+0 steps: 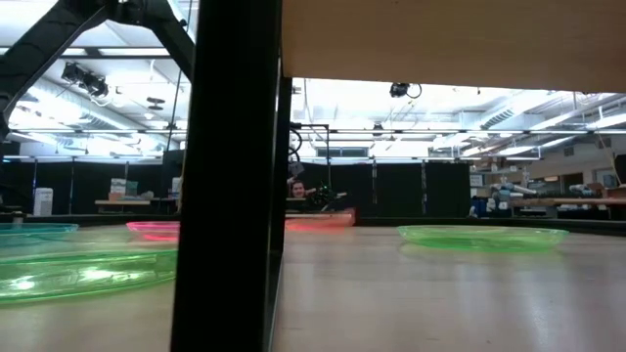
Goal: Place and stack plates onto a shelf
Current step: Stack the orange plate on the pink plate on the shelf
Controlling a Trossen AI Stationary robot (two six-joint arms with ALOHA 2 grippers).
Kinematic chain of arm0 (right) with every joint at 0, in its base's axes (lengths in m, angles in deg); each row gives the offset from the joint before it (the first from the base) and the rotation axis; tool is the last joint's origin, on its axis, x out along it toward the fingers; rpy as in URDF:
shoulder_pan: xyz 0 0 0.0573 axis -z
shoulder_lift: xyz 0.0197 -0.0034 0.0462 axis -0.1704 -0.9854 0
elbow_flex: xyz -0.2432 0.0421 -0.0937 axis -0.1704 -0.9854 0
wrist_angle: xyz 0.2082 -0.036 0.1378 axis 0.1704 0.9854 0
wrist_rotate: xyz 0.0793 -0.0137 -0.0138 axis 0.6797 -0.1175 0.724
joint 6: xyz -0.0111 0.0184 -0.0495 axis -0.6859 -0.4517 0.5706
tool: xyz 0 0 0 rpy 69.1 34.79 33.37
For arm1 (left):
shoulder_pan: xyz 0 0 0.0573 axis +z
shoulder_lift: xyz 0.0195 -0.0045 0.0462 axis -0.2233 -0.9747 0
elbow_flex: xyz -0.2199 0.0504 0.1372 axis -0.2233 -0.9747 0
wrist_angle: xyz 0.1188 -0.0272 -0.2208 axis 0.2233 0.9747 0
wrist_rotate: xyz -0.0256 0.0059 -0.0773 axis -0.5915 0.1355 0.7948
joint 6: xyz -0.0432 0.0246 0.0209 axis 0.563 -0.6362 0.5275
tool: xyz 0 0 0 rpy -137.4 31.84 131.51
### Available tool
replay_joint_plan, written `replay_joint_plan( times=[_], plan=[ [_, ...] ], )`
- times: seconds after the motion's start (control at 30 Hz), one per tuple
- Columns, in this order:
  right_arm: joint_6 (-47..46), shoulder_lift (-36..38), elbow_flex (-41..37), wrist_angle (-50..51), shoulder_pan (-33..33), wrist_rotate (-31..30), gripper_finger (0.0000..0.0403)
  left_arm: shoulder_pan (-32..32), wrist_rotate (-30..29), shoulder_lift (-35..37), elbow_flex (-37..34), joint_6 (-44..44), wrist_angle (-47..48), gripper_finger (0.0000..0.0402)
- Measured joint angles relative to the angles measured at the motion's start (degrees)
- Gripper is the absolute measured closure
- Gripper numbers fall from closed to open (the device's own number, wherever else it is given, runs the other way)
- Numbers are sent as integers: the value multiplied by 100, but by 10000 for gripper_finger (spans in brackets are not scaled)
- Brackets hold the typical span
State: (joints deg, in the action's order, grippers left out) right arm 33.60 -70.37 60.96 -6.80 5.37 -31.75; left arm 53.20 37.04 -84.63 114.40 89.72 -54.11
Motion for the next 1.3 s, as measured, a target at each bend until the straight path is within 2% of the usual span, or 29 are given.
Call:
replay_joint_plan(
  times=[0.6,1.07,1.3],
  plan=[
    [2,0,0,2,0,-1,270,-2,39,0,0,2,-12,302],
    [2,0,0,2,2,-1,270,4,41,0,0,2,-13,382],
    [2,0,0,2,0,-1,270,4,43,2,0,2,-15,393]
  ],
)
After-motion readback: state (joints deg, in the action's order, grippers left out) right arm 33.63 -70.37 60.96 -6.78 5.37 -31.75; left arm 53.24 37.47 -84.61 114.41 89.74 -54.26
